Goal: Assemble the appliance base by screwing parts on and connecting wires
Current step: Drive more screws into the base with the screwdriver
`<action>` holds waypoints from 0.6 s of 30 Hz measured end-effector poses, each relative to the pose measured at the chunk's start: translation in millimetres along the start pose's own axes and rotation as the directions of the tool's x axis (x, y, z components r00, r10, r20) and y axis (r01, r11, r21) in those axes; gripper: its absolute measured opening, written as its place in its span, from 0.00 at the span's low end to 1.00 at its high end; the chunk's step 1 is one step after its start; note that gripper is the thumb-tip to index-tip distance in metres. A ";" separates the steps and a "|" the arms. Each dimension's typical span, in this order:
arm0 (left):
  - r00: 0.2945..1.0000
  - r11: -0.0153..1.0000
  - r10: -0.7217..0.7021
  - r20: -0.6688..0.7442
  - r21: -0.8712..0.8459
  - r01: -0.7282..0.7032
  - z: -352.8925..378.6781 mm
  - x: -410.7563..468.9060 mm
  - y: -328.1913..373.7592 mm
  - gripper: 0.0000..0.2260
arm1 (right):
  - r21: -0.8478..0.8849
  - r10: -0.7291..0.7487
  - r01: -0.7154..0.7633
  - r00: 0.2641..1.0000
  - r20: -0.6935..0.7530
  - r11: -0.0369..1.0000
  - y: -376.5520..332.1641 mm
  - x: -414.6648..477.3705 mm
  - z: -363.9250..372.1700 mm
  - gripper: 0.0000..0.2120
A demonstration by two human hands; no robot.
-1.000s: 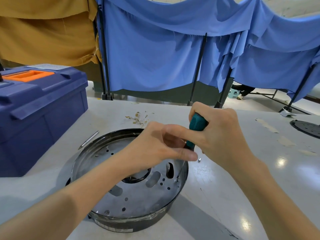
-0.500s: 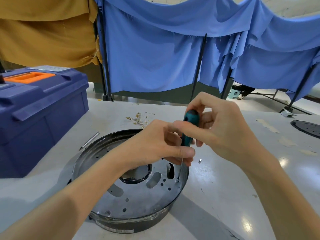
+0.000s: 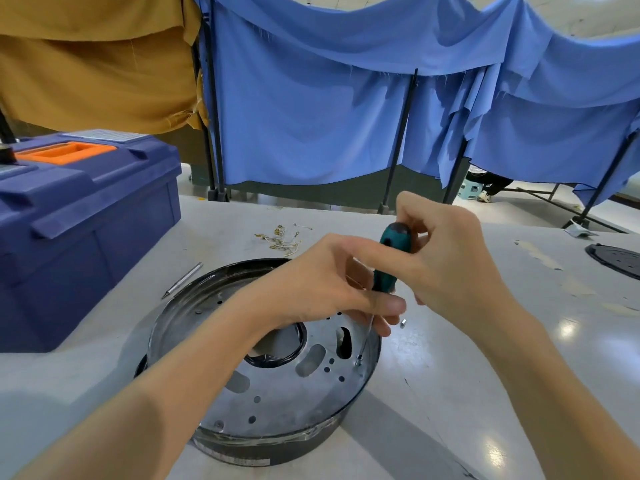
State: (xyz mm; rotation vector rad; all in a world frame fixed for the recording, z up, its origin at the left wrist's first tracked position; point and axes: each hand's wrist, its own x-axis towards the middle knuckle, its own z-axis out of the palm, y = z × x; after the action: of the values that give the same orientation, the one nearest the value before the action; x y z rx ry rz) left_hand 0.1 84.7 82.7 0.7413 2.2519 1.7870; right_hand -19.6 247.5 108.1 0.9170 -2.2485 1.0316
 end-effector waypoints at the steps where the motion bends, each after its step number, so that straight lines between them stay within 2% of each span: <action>1: 1.000 1.000 -0.006 -0.005 -0.004 0.006 0.8 0.5 -1.1 0.10 | -0.032 0.003 -0.003 1.000 0.002 0.999 -0.2 0.2 -0.2 0.25; 2: 1.000 1.000 -0.016 0.003 -0.006 0.016 0.3 0.6 -1.9 0.09 | -0.018 0.015 -0.015 0.999 0.034 1.000 -0.3 0.6 -2.4 0.23; 5: 0.997 0.998 -0.050 0.057 -0.028 0.052 -5.1 -0.4 -3.3 0.07 | 0.178 0.021 -0.050 0.987 0.159 0.983 1.3 -0.5 -10.3 0.13; 7: 0.995 0.996 -0.068 0.073 -0.045 0.072 -5.4 -1.8 -3.6 0.07 | 0.214 -0.028 0.000 0.991 0.132 0.977 2.4 -0.7 -10.8 0.06; 9: 0.996 0.996 -0.069 0.048 -0.053 0.072 -1.5 -1.9 -5.7 0.11 | 0.192 -0.017 0.002 0.997 0.080 0.981 1.4 -0.6 -5.1 0.12; 11: 0.998 0.995 -0.066 -0.014 -0.075 0.065 2.5 -1.4 -9.1 0.15 | 0.087 0.009 -0.012 0.999 0.034 0.996 0.1 0.2 1.8 0.20; 13: 0.997 0.993 -0.061 -0.050 -0.103 0.056 4.0 -1.2 -10.3 0.13 | -0.011 0.020 -0.020 0.999 0.049 1.000 -0.7 1.0 3.3 0.28; 14: 0.997 0.992 -0.063 -0.047 -0.111 0.058 3.8 -1.7 -9.9 0.12 | -0.014 0.021 -0.020 0.996 0.084 1.000 -1.1 1.4 0.9 0.28; 15: 0.997 0.992 -0.063 -0.038 -0.108 0.058 2.8 -2.3 -9.5 0.10 | 0.024 0.022 -0.025 0.991 0.131 0.999 -1.4 1.6 -2.6 0.26; 18: 0.997 0.995 -0.070 -0.044 -0.071 0.067 0.5 -3.4 -8.8 0.08 | 0.199 -0.003 -0.042 0.975 0.222 0.979 2.3 1.2 -10.8 0.10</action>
State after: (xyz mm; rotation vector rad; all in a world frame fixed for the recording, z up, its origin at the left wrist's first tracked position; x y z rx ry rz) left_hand 0.8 82.2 73.7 0.6081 2.2031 1.8580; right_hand -20.4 256.7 114.2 1.1483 -2.3666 1.2401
